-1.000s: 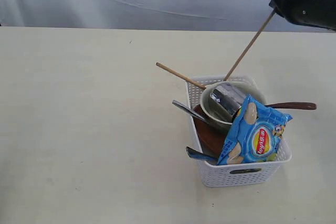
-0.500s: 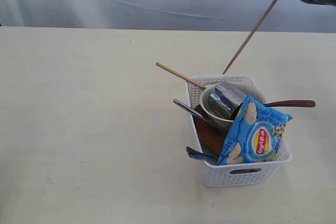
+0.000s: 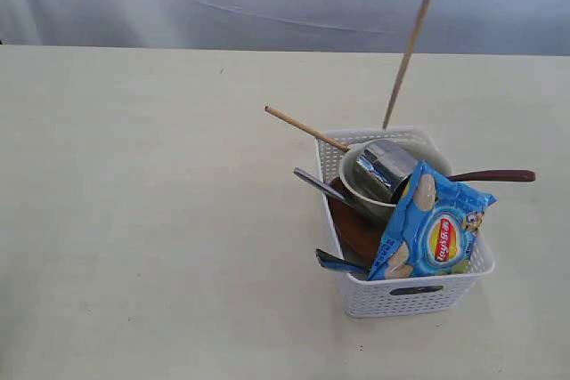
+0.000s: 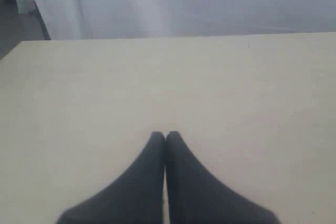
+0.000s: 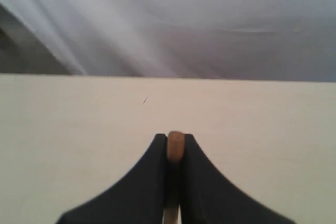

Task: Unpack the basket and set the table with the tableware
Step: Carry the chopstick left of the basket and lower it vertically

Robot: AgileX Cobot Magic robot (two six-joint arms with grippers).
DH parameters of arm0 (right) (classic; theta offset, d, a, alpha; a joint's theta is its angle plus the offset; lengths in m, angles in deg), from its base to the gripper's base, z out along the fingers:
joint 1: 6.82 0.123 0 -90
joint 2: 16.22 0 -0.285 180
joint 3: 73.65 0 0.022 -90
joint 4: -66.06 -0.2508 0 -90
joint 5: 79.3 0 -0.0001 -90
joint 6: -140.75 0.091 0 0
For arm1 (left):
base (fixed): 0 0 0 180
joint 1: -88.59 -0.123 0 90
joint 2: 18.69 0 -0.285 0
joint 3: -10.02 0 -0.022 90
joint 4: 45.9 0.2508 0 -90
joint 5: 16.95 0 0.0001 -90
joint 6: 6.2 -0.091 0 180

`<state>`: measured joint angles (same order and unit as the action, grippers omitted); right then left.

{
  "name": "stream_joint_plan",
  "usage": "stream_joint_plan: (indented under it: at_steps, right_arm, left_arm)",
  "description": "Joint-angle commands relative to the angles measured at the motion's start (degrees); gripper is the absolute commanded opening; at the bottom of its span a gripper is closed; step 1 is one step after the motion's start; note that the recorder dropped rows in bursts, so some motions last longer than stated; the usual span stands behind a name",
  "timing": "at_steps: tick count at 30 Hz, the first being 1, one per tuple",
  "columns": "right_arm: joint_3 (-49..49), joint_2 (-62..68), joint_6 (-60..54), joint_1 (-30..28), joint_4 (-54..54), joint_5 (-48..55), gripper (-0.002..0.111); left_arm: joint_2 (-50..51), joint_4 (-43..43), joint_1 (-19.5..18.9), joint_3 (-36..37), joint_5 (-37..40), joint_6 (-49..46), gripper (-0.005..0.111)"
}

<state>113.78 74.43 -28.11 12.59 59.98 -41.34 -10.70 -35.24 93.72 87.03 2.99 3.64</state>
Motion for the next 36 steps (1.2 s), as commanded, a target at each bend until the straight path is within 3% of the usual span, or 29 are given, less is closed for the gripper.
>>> stream_joint_plan:
  at_steps: [1, 10, 19, 27, 36]
  right_arm:
    - [3.3, 3.7, 1.2, 8.0, 1.5, 7.8, 0.0]
    - [4.2, 14.3, 6.1, 21.8, 1.6, 13.3, 0.0]
    - [4.2, 24.9, 17.9, 29.8, 6.6, 13.4, 0.0]
    - [4.2, 29.7, 28.1, 29.2, 16.4, 10.3, 0.0]
    - [4.2, 33.5, 28.5, 28.7, 14.7, 2.9, 0.0]
  left_arm:
    - [-0.2, -0.4, 0.4, 0.2, -0.3, 0.4, 0.0]
    - [-0.2, -0.4, 0.4, 0.2, -0.3, 0.4, 0.0]
    - [-0.2, -0.4, 1.5, 0.2, -0.3, 0.4, 0.0]
    - [-0.2, -0.4, 1.9, 0.2, -0.3, 0.4, 0.0]
    - [-0.2, -0.4, 1.9, 0.2, -0.3, 0.4, 0.0]
